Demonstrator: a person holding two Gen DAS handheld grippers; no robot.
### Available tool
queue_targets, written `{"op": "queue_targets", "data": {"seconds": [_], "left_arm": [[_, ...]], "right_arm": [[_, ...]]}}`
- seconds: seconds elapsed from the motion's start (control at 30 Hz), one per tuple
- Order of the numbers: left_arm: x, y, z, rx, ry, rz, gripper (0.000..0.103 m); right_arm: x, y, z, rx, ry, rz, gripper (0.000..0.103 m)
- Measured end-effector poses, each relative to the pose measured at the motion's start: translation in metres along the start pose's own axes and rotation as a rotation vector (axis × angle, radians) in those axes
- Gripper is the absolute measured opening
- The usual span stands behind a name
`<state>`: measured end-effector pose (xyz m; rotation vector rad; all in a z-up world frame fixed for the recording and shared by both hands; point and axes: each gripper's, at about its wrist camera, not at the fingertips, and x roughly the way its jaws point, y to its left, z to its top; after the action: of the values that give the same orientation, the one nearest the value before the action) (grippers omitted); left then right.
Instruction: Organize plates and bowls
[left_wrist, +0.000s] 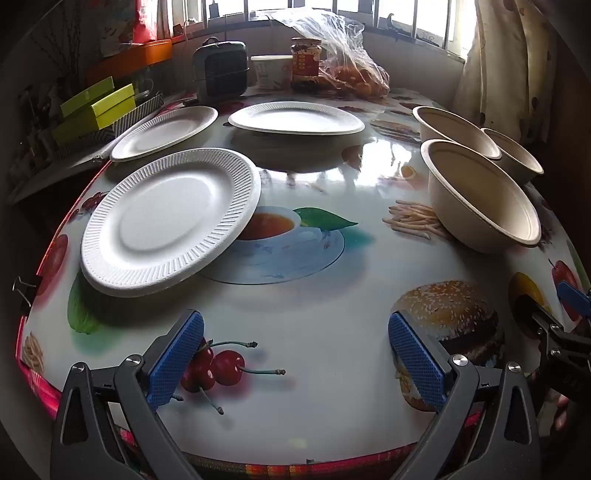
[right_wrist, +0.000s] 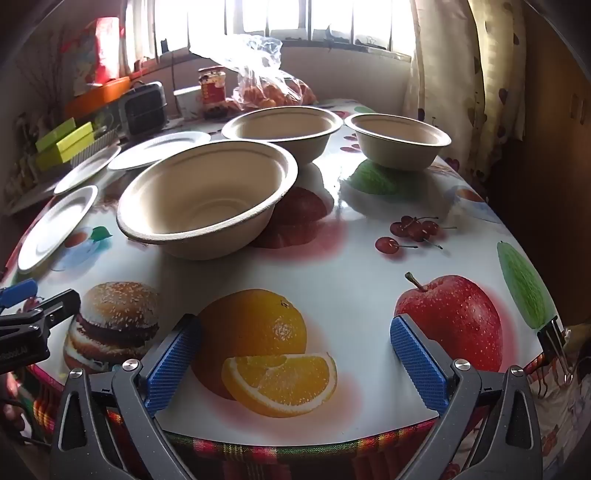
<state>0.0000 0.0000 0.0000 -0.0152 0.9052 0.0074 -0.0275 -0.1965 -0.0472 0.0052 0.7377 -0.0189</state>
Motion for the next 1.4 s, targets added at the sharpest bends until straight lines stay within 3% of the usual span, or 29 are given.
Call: {"op": "queue_targets", "data": {"seconds": [1.4], "left_arm": [[-0.0041,0.004,0.0021,-0.007,-0.008,-0.011,0.101]], "right_arm": [[-0.0022,0.0018,-0.0009,0.026,-0.011,-0.002,0.103]]}}
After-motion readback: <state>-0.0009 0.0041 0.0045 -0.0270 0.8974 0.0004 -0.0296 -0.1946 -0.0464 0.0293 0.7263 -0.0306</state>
